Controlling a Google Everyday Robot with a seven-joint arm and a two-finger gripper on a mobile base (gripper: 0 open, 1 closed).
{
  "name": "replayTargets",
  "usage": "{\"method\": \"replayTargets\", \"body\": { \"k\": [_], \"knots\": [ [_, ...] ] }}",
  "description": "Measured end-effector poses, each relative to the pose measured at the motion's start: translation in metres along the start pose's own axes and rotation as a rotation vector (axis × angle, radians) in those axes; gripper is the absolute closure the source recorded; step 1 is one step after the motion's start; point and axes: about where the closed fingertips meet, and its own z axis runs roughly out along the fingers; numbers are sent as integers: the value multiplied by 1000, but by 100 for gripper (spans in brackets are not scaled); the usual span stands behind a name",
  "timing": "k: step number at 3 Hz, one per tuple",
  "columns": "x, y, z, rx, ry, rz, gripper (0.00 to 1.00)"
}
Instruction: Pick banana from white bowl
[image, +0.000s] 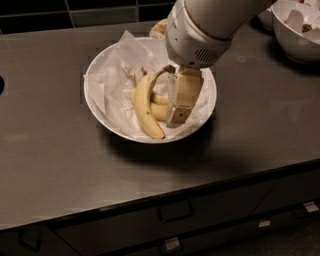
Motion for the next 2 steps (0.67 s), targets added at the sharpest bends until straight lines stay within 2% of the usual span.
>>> {"method": "replayTargets", "body": {
  "k": [2],
  "knots": [
    [0,-1,2,10,-13,21,0]
  ]
}}
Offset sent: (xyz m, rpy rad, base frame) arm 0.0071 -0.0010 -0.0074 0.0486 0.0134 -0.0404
